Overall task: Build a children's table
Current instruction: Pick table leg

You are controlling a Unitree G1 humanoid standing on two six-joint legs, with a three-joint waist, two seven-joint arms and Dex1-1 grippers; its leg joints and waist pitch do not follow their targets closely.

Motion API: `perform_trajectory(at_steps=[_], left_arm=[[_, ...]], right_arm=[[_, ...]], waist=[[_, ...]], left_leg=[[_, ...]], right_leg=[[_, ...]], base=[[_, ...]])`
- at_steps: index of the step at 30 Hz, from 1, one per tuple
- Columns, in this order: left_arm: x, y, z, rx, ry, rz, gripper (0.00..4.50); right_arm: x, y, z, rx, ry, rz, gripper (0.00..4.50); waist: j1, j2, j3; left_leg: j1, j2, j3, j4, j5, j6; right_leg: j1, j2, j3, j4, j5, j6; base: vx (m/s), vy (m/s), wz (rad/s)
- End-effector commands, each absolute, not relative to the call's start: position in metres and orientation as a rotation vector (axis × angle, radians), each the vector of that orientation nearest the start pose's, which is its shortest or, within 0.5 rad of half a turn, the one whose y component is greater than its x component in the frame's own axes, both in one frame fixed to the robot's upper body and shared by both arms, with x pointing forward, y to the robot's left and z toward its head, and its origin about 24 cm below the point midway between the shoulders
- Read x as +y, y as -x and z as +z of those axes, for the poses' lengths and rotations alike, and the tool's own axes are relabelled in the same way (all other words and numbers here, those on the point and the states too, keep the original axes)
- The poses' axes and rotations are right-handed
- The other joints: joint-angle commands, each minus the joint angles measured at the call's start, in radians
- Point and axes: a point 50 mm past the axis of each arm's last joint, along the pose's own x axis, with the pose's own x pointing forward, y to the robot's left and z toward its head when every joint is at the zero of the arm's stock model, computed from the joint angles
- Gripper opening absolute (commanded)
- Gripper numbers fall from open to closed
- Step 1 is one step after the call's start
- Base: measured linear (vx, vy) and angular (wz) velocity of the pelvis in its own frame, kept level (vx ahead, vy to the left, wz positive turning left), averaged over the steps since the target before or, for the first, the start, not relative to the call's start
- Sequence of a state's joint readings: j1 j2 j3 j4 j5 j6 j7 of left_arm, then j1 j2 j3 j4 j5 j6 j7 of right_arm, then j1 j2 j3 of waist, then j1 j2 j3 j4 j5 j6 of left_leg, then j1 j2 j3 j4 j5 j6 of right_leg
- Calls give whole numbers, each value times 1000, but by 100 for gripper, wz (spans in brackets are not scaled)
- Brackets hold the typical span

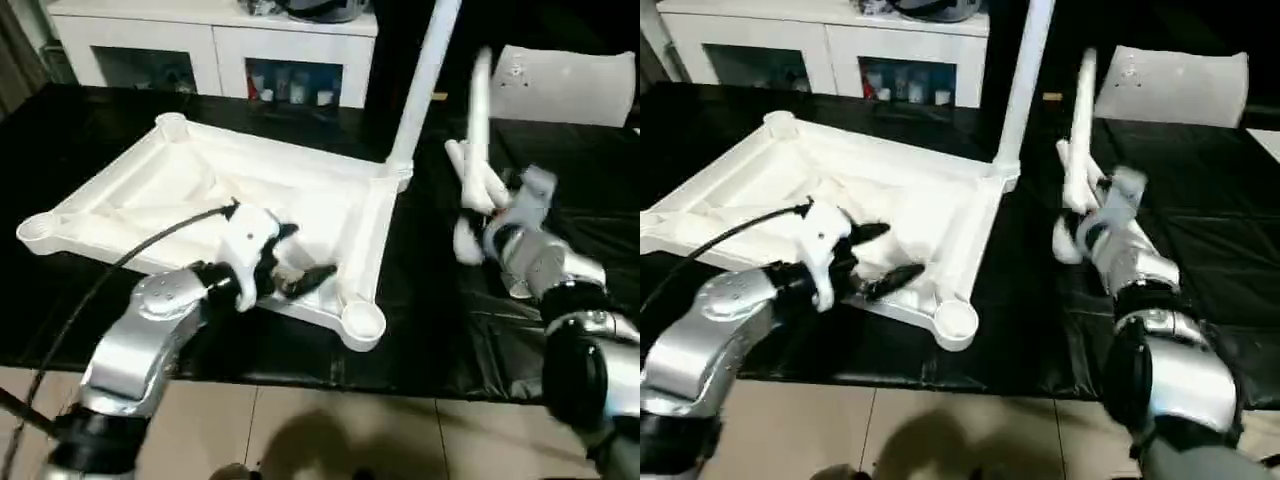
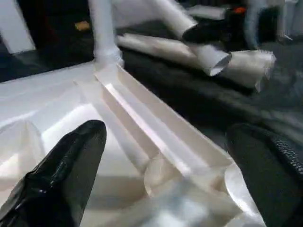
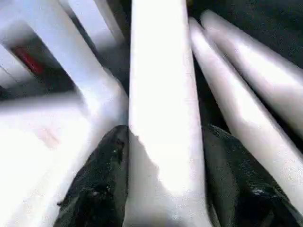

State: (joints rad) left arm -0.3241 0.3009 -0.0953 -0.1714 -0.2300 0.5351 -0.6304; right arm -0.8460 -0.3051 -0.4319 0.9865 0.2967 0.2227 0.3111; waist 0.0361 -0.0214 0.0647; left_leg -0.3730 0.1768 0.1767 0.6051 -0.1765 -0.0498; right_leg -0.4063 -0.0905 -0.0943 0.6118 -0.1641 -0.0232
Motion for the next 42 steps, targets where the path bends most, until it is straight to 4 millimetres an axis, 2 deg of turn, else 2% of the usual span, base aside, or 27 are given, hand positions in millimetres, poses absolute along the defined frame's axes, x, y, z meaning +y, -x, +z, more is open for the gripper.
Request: perform_trajectory(at_steps=[1, 2, 3, 4, 5, 6, 7, 9, 10, 13, 15, 16, 22, 27, 32, 34, 36, 42], left_arm=[[127, -291, 122, 86, -78, -779, 450], [127, -293, 123, 81, -60, -776, 450], [126, -294, 125, 73, -31, -773, 450], [124, -296, 127, 62, -6, -777, 450], [120, -298, 132, 44, 32, -790, 450], [120, -298, 132, 44, 32, -790, 450], [119, -299, 134, 40, 43, -795, 450], [114, -302, 142, 16, 87, -811, 450], [111, -304, 146, 2, 107, -817, 450], [104, -309, 158, -26, 179, -845, 450], [99, -311, 165, -39, 224, -869, 450], [96, -311, 168, -42, 249, -884, 450], [84, -311, 177, -50, 370, -929, 450], [77, -312, 183, -53, 502, -955, 450], [75, -311, 185, -65, 531, -990, 450], [74, -309, 185, -69, 564, -1033, 423], [73, -306, 185, -67, 590, -1065, 416], [73, -298, 185, -83, 640, -1145, 364]], right_arm=[[-234, -382, 105, 87, -454, 84, 191], [-233, -380, 106, 61, -475, 106, 191], [-230, -375, 110, 0, -515, 167, 191], [-227, -369, 114, -54, -567, 233, 191], [-220, -354, 120, -150, -642, 353, 191], [-220, -354, 120, -150, -642, 353, 191], [-218, -350, 121, -170, -661, 382, 191], [-208, -335, 125, -202, -712, 524, 191], [-203, -328, 126, -207, -738, 595, 191], [-187, -309, 128, -188, -763, 772, 191], [-178, -300, 128, -167, -765, 855, 191], [-173, -296, 127, -150, -760, 894, 191], [-160, -283, 122, -87, -751, 993, 191], [-150, -269, 120, -18, -743, 1089, 191], [-146, -262, 118, 22, -745, 1148, 191], [-143, -259, 117, 42, -743, 1177, 191], [-142, -257, 116, 52, -742, 1187, 191], [-142, -255, 116, 70, -744, 1211, 191]], waist=[[4, 6, -78], [3, 3, -79], [3, 7, -79], [6, 4, -77], [7, 5, -79], [10, 4, -78], [12, 9, -80], [17, 6, -79], [18, 5, -74], [27, 5, -72], [27, 1, -69], [30, 2, -70], [31, -4, -70], [36, -5, -73], [36, -7, -72], [38, -8, -72], [42, -6, -74], [51, -4, -72]], left_leg=[[7, 42, -12, -66, -242, 28], [5, 43, -13, -66, -237, 28], [8, 42, -12, -65, -238, 33], [7, 39, -9, -65, -231, 46], [6, 44, -14, -69, -218, 51], [8, 42, -10, -69, -220, 63], [8, 49, -17, -72, -210, 60], [11, 49, -14, -72, -216, 53], [11, 45, -12, -74, -226, 53], [12, 47, -16, -77, -256, 39], [9, 45, -16, -77, -268, 28], [13, 45, -16, -75, -269, 23], [6, 42, -18, -74, -253, 17], [3, 45, -20, -75, -217, 25], [1, 45, -19, -75, -205, 31], [1, 45, -18, -75, -196, 34], [0, 48, -19, -76, -178, 32], [4, 49, -17, -76, -194, 22]], right_leg=[[55, -50, 47, -76, -257, -178], [56, -51, 46, -73, -253, -183], [54, -50, 46, -74, -255, -187], [58, -49, 49, -78, -249, -178], [58, -49, 48, -76, -236, -181], [59, -47, 48, -81, -234, -173], [58, -50, 47, -75, -228, -183], [57, -52, 48, -78, -248, -186], [57, -49, 48, -86, -276, -176], [54, -51, 47, -93, -343, -148], [55, -55, 46, -98, -389, -131], [52, -58, 47, -101, -412, -124], [51, -60, 45, -108, -455, -93], [55, -58, 44, -103, -388, -101], [57, -59, 44, -105, -383, -96], [57, -61, 45, -106, -382, -94], [58, -60, 45, -101, -346, -106], [56, -62, 47, -102, -358, -108]], base=[[0, 0, 0], [0, 0, 0], [0, 0, 0], [0, 0, 0], [0, 0, 0], [0, 0, 0], [0, 0, 0], [0, 0, 0], [0, 0, 0], [0, 0, 0], [0, 0, 0], [0, 0, 0], [0, 0, 0], [0, 0, 0], [0, 0, 0], [0, 0, 0], [0, 0, 0], [0, 0, 0]])
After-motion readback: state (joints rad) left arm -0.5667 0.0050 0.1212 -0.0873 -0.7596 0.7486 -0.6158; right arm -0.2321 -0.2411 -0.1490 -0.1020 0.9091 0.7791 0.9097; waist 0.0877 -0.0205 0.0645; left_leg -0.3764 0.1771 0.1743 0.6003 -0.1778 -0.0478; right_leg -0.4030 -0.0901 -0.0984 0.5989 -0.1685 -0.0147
